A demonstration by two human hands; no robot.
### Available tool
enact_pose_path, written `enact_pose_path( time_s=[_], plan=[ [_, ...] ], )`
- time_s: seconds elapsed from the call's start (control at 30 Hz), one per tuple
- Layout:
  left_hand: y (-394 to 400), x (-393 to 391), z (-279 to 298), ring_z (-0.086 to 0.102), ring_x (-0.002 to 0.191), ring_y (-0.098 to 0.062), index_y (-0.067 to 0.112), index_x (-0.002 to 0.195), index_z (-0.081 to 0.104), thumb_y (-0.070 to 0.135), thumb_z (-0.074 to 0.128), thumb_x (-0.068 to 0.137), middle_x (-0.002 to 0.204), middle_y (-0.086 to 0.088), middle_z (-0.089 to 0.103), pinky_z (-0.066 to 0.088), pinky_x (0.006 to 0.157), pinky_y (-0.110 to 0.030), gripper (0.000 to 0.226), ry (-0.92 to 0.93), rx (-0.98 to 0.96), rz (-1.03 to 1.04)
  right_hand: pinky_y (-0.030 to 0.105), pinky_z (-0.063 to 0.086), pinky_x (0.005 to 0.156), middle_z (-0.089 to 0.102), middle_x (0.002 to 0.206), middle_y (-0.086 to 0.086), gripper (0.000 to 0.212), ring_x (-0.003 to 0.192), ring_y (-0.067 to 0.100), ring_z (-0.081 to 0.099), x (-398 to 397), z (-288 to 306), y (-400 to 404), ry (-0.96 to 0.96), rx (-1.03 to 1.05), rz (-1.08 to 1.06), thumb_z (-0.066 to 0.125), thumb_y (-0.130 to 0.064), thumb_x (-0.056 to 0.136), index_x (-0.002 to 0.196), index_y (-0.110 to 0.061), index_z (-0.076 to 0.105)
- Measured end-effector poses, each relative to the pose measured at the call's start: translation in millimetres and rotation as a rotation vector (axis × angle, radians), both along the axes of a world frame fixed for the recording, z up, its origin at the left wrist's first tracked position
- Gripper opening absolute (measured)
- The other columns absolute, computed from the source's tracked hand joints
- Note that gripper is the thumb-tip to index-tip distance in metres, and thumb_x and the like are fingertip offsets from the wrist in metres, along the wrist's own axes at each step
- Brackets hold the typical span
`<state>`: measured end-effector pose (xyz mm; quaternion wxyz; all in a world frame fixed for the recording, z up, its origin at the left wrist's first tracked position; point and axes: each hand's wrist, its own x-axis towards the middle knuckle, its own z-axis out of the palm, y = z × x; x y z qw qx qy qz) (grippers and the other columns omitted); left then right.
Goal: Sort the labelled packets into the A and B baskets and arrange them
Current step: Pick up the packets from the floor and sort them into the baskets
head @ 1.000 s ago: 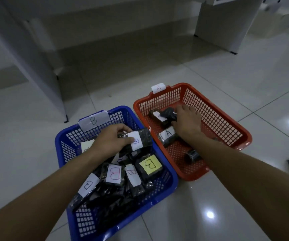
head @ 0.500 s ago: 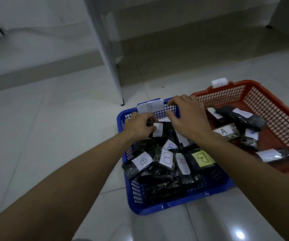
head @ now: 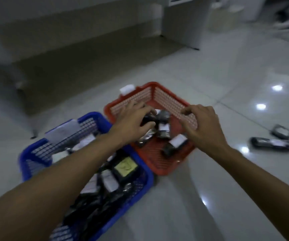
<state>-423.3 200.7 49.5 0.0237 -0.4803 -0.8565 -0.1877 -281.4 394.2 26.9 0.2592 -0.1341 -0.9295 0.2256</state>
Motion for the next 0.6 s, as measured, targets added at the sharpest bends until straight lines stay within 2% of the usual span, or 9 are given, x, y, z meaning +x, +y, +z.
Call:
enact_pose_path(
  time_s=[0.1,0.2,0.33,0.47,0.53,0.6],
  plan=[
    [92,32,-7,0.054,0.102,-0.024,0.021,0.111,0.062,0.042,0.061,0.081,0.106,0.0,0.061,0.045,0.088,-0.041,0.036,-0.043,0.01,-0.246,0.044,0.042,0.087,0.064,0.104,-0.006,0.019,0.103,0.022,0.051,77,-8,67,-0.096,-0.014,-0.229,0.065,-0.03,0.09,0.107,-0.024,0.064],
    [175,75,-18,0.053,0.103,-0.022,0.022,0.118,0.06,0.04,0.065,0.084,0.106,0.002,0.059,0.044,0.091,-0.038,0.039,-0.121,-0.019,-0.395,0.047,0.046,0.085,0.065,0.103,-0.005,0.02,0.098,0.022,0.052,154,-15,114,-0.145,-0.031,-0.43,0.071,-0.025,0.086,0.105,-0.024,0.064],
    [269,128,-41,0.047,0.116,-0.02,0.024,0.134,0.049,0.046,0.067,0.086,0.123,0.002,0.055,0.043,0.097,-0.038,0.056,-0.175,-0.12,-0.473,0.045,0.044,0.091,0.062,0.109,-0.006,0.026,0.107,0.022,0.05,227,-38,151,-0.209,-0.091,-0.643,0.072,-0.028,0.085,0.11,-0.025,0.062],
    [340,162,-80,0.042,0.125,-0.026,0.018,0.141,0.042,0.052,0.065,0.085,0.137,-0.006,0.047,0.042,0.099,-0.039,0.071,-0.182,-0.291,-0.466,0.035,0.039,0.09,0.061,0.11,-0.007,0.026,0.109,0.018,0.047,243,-65,166,-0.217,-0.176,-0.749,0.068,-0.03,0.088,0.113,-0.026,0.061],
    [355,169,-99,0.044,0.119,-0.029,0.016,0.133,0.047,0.05,0.064,0.085,0.131,-0.008,0.048,0.041,0.092,-0.038,0.061,-0.15,-0.332,-0.441,0.032,0.036,0.088,0.06,0.11,-0.008,0.026,0.109,0.016,0.046,237,-72,177,-0.204,-0.187,-0.757,0.067,-0.03,0.089,0.113,-0.026,0.061],
    [360,170,-113,0.046,0.111,-0.028,0.016,0.123,0.052,0.04,0.062,0.086,0.124,-0.008,0.048,0.041,0.087,-0.037,0.045,-0.143,-0.299,-0.414,0.032,0.035,0.089,0.059,0.11,-0.009,0.026,0.109,0.015,0.045,228,-72,190,-0.16,-0.206,-0.753,0.066,-0.029,0.089,0.114,-0.027,0.061]
  ],
)
